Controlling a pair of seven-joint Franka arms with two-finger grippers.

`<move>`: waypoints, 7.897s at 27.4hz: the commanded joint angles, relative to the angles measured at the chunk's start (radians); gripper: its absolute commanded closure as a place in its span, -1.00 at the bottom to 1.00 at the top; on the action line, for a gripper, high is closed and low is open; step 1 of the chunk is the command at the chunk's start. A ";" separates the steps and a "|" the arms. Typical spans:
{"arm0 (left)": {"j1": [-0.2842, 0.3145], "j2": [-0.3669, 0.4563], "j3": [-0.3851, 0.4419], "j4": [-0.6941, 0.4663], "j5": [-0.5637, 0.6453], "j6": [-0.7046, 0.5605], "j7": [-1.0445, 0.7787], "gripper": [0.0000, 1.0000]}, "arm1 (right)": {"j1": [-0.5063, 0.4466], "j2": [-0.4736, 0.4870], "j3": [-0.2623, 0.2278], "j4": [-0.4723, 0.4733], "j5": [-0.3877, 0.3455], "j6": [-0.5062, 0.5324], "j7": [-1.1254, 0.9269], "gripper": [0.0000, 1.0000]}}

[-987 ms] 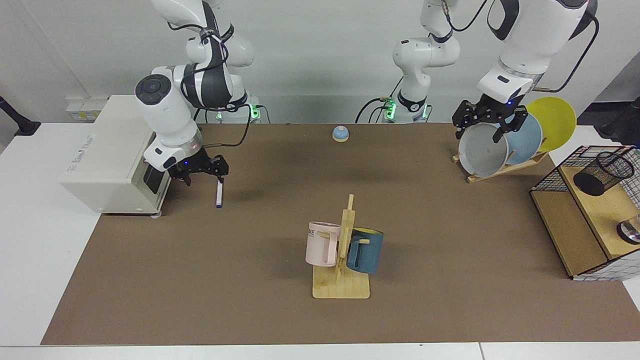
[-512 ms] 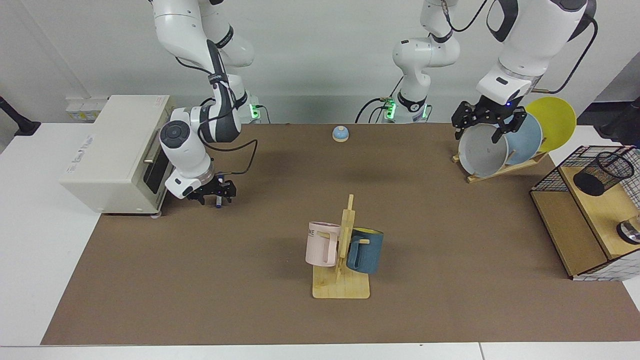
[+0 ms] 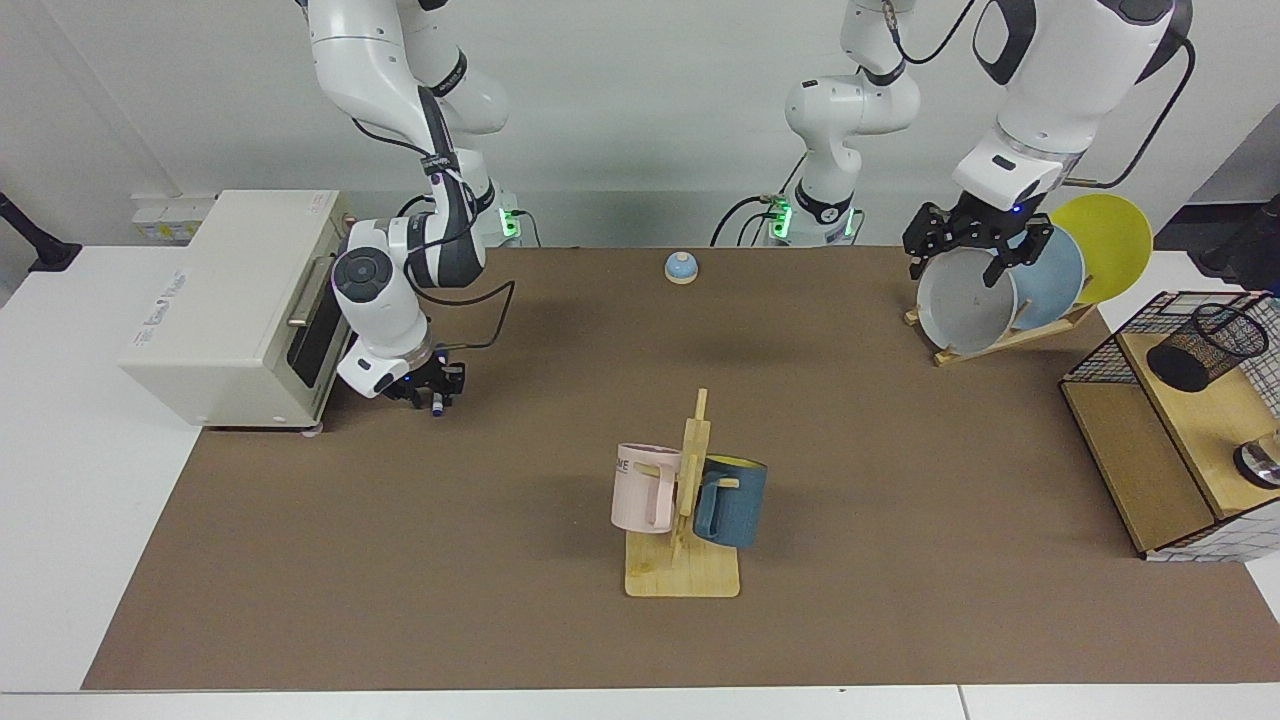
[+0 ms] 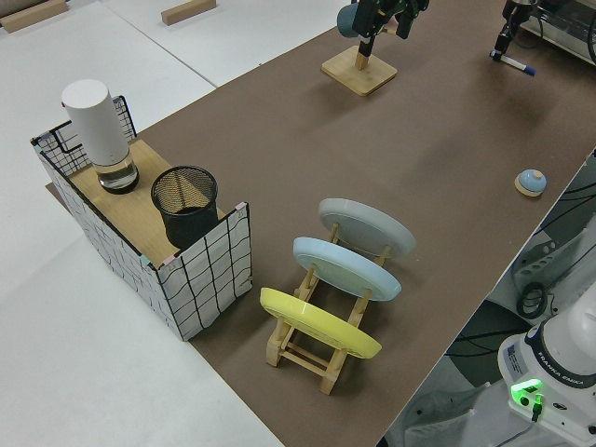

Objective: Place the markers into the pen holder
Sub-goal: 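Reach the right gripper down and grasp the white marker, then lift the marker toward the middle while the left gripper reaches in, then hold the marker with the right gripper while the left gripper approaches, then close the left gripper on the marker while the right gripper opens, then carry the marker away with the left gripper while the right gripper withdraws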

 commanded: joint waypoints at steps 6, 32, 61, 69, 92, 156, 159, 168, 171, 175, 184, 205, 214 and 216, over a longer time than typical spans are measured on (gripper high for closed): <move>-0.002 -0.020 0.010 -0.016 -0.008 -0.004 0.030 -1.00 | -0.003 0.005 0.006 -0.015 -0.025 0.032 0.029 1.00; -0.014 -0.012 -0.017 0.019 0.008 0.016 0.216 -1.00 | 0.131 -0.045 0.016 0.318 0.166 -0.328 0.505 1.00; -0.057 -0.035 -0.039 -0.022 -0.117 0.026 0.961 -1.00 | 0.351 -0.081 0.029 0.468 0.387 -0.318 1.440 1.00; -0.080 -0.055 -0.065 -0.057 -0.207 0.058 0.967 -0.97 | 0.410 -0.079 0.029 0.468 0.384 -0.244 1.609 1.00; -0.278 -0.087 -0.066 -0.243 -0.305 0.307 0.973 -0.93 | 0.441 -0.059 0.031 0.470 0.434 -0.204 1.733 1.00; -0.304 -0.078 -0.082 -0.280 -0.278 0.362 0.836 1.00 | 0.336 -0.134 0.019 0.465 0.281 -0.509 1.076 -1.00; -0.304 -0.078 -0.082 -0.280 -0.272 0.361 0.836 1.00 | 0.293 -0.154 0.019 0.465 0.239 -0.546 0.913 -1.00; -0.303 -0.078 -0.075 -0.280 -0.230 0.355 0.836 1.00 | 0.137 -0.190 0.019 0.462 0.094 -0.589 0.338 -1.00; -0.301 -0.078 -0.071 -0.280 -0.221 0.353 0.838 1.00 | 0.088 -0.188 0.022 0.461 0.074 -0.585 0.234 -1.00; -0.298 -0.078 -0.071 -0.278 -0.172 0.332 0.836 1.00 | 0.028 -0.185 0.022 0.449 0.071 -0.553 0.171 -1.00; -0.231 -0.077 -0.068 -0.231 0.016 0.174 0.844 1.00 | -0.003 -0.190 0.022 0.346 0.069 -0.398 0.173 -1.00; -0.157 -0.063 -0.016 -0.159 0.504 -0.007 0.942 1.00 | -0.029 -0.194 0.020 0.468 0.066 -0.624 0.132 -1.00; -0.068 -0.028 -0.016 -0.085 0.675 -0.001 1.145 1.00 | -0.040 -0.234 0.020 0.465 0.061 -0.632 0.098 -1.00; -0.053 -0.028 -0.016 -0.079 0.705 0.008 1.178 1.00 | -0.040 -0.234 0.020 0.465 0.061 -0.632 0.098 -1.00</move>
